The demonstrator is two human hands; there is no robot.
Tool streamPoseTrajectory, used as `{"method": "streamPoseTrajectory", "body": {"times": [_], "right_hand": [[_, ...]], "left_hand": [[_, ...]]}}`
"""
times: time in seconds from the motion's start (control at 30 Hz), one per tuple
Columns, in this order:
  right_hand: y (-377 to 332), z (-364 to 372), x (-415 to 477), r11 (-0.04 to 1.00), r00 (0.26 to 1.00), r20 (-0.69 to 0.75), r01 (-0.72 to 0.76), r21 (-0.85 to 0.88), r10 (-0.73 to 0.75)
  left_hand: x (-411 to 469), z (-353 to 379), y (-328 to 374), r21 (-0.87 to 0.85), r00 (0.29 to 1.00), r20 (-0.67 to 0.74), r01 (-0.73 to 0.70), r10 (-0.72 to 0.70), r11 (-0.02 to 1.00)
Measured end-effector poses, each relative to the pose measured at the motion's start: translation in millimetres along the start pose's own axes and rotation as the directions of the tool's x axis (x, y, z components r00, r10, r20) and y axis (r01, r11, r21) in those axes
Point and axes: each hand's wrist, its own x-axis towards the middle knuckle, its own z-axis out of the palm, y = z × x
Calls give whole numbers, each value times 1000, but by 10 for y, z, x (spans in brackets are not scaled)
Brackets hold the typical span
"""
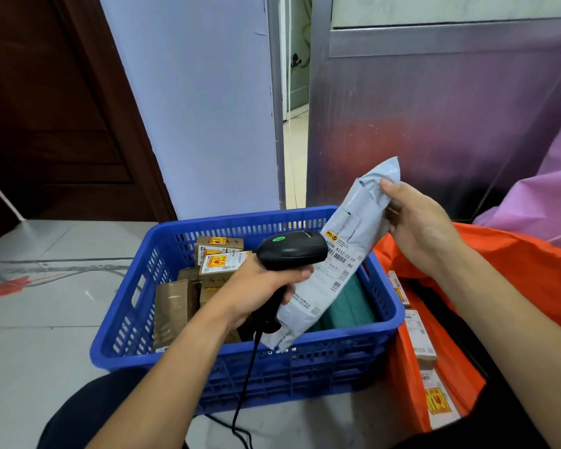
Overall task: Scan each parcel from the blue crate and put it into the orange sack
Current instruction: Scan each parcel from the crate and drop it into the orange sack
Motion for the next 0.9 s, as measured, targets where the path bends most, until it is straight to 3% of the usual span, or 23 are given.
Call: {"method": "streamPoseTrajectory", "body": {"times": [0.2,0.33,0.6,0.67,0.77,0.9], "right_hand": [[-4,12,-10,986,993,-103,36,-163,-54],[-20,11,-45,984,998,-57,20,-179,-31],[-87,200,-456,991,989,67,-135,11,134],[-50,236,-627,980,983,85,-149,-129,161],[61,271,-947,908,944,240,-114,-404,225],[156,303,-1182,845,888,365,-47,-532,280]], "left_hand": [[14,100,-51,-71,999,51,15,-12,997],[-30,169,-40,-214,997,77,17,0,977],[-203,325,25,-419,1000,8,-2,6,908],[-252,332,93,-472,1000,-16,9,-19,882],[-332,332,160,-553,997,-29,40,-67,832],[-491,366,162,-554,993,-104,-6,-61,832]]}}
